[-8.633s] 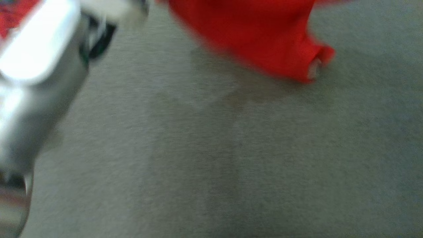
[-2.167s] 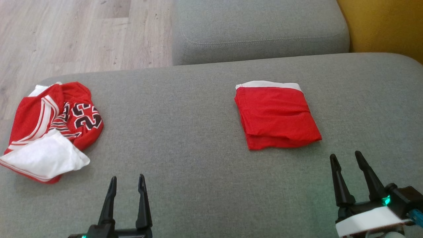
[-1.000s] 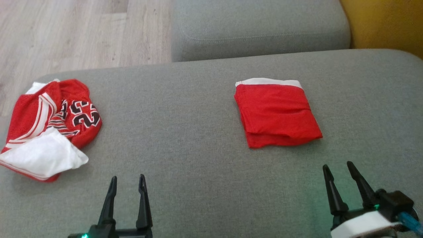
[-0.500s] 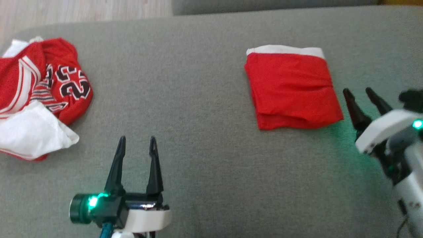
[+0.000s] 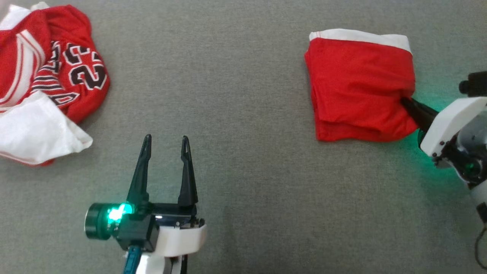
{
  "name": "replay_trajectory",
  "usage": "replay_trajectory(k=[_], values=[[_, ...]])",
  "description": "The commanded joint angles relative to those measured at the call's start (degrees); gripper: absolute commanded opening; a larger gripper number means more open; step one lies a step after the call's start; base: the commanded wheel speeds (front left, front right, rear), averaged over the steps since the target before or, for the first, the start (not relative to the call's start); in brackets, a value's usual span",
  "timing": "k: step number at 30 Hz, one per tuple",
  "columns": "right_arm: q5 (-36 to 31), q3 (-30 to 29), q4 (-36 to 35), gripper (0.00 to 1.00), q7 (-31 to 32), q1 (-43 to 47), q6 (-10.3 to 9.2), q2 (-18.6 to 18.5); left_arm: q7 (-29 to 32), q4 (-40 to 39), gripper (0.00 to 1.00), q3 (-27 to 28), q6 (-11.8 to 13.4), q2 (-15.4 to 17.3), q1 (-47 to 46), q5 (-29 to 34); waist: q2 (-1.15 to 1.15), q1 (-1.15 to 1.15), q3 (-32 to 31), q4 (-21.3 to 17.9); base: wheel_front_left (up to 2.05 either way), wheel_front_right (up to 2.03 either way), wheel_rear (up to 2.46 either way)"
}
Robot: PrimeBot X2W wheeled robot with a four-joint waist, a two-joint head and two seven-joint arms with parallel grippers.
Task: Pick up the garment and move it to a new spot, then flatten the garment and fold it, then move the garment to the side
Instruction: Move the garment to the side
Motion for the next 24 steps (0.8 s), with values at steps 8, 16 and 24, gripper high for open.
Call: replay_trajectory(k=[8,16,24], values=[[1.0,2.2,-2.1,0.00,-1.6,-3.7,0.39,-8.8,-0.3,-3.0,1.00,1.8,0.0,-0.1,-4.1,1.0,0.00,-0.01,5.0,-6.0,0.00,0.00,0.00],[-0.9,-1.0,-2.7,0.00,-2.3,-6.0,0.39,-19.1,-0.3,-3.8,1.00,2.6,-2.5,0.0,-8.1,2.8,0.00,-0.01,12.3,-12.4,0.00,0.00,0.00],[-5.3,-9.3,-0.1,0.00,-6.0,-6.4,0.39,-26.4,-0.3,-3.9,1.00,2.2,-5.6,0.1,-13.0,3.4,0.00,-0.01,19.0,-14.7,0.00,0.00,0.00]])
